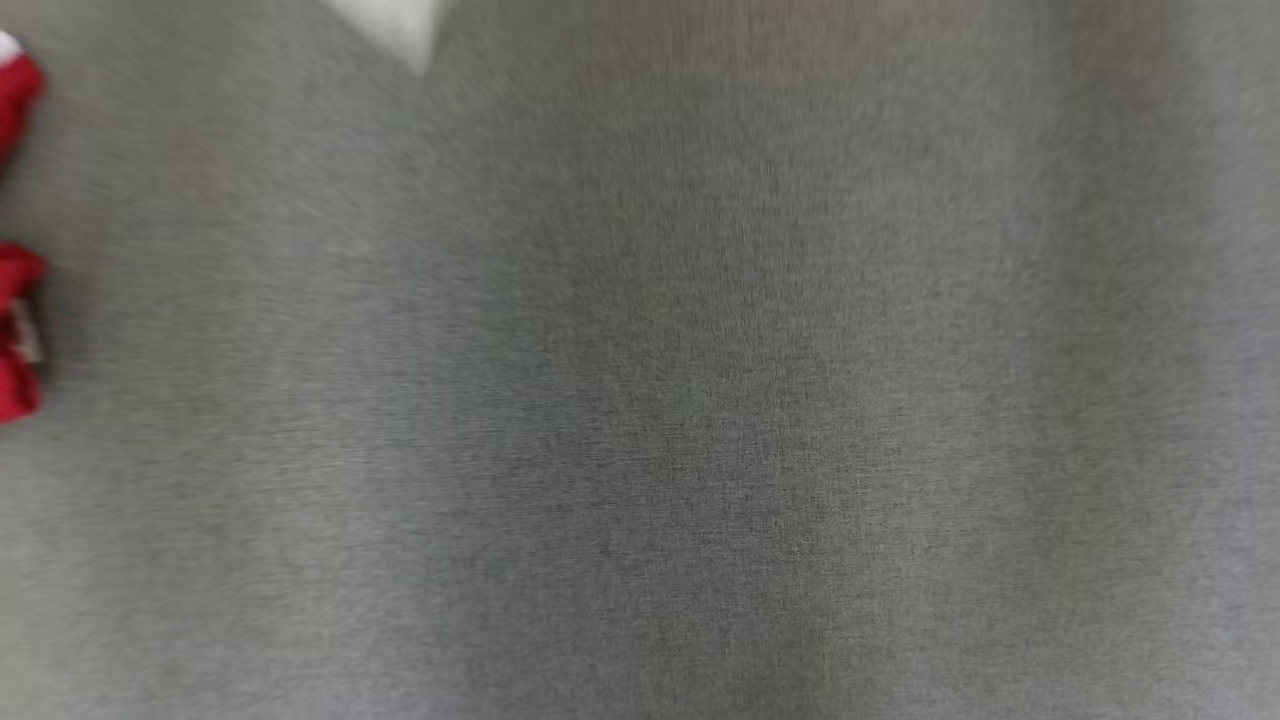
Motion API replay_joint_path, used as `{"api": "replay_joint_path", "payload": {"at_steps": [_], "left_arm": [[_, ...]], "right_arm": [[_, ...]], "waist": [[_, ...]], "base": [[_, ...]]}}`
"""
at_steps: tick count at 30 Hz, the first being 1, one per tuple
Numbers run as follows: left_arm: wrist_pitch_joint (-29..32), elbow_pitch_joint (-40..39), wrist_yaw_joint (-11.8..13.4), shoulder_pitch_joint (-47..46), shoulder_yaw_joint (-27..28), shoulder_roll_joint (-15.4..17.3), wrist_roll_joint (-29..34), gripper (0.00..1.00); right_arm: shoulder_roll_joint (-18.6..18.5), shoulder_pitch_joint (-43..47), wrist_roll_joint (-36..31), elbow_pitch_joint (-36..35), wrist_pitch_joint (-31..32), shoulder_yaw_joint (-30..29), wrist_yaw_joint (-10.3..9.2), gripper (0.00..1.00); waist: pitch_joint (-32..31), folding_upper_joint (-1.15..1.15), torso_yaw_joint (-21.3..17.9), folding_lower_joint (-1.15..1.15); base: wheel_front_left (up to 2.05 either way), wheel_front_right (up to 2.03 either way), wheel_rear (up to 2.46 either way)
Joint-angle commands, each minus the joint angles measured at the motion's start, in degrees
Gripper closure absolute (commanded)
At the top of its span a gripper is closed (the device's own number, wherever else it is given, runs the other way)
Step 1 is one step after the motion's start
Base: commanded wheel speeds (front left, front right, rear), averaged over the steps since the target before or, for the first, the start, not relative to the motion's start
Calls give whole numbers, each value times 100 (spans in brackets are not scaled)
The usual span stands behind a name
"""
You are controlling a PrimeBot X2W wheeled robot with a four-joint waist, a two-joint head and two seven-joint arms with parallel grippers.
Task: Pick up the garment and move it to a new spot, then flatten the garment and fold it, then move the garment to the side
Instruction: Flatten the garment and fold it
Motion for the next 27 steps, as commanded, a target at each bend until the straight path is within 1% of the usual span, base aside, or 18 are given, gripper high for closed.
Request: {"api": "replay_joint_path", "payload": {"at_steps": [1,5,8,14,17,22,25,27], "left_arm": [[-78,184,1,-361,5,-39,72,100],[-228,711,9,-1152,3,-176,112,100],[-329,1075,22,-1526,4,-306,97,100],[-515,1580,-24,-1820,-142,-451,87,100],[-569,1713,-39,-1795,-186,-442,51,100],[-735,1955,-36,-1585,-245,-412,-109,100],[-921,1878,-40,-1312,-269,-432,-326,100],[-1076,1722,-40,-1004,-360,-418,-419,100]], "right_arm": [[29,-337,-102,191,29,-37,-13,100],[48,-1069,-391,660,-20,-48,-13,100],[46,-1521,-572,1019,-39,-100,-13,100],[202,-2038,-743,1591,-222,-141,-13,100],[272,-2064,-768,1738,-279,-104,-13,100],[388,-1843,-776,1927,-433,78,-13,100],[454,-1628,-694,1900,-536,186,-13,100],[435,-1399,-612,1749,-624,317,-13,100]], "waist": [[703,-1,-222,-3],[795,-1,-204,-3],[887,-1,-162,-3],[1114,-1,-115,-3],[1156,-1,-129,-3],[1190,-1,-159,-3],[1141,-1,-130,-3],[1064,-1,-82,-3]], "base": [[0,0,0],[0,0,0],[0,0,0],[0,0,0],[0,0,0],[0,0,0],[0,0,0],[0,0,0]]}}
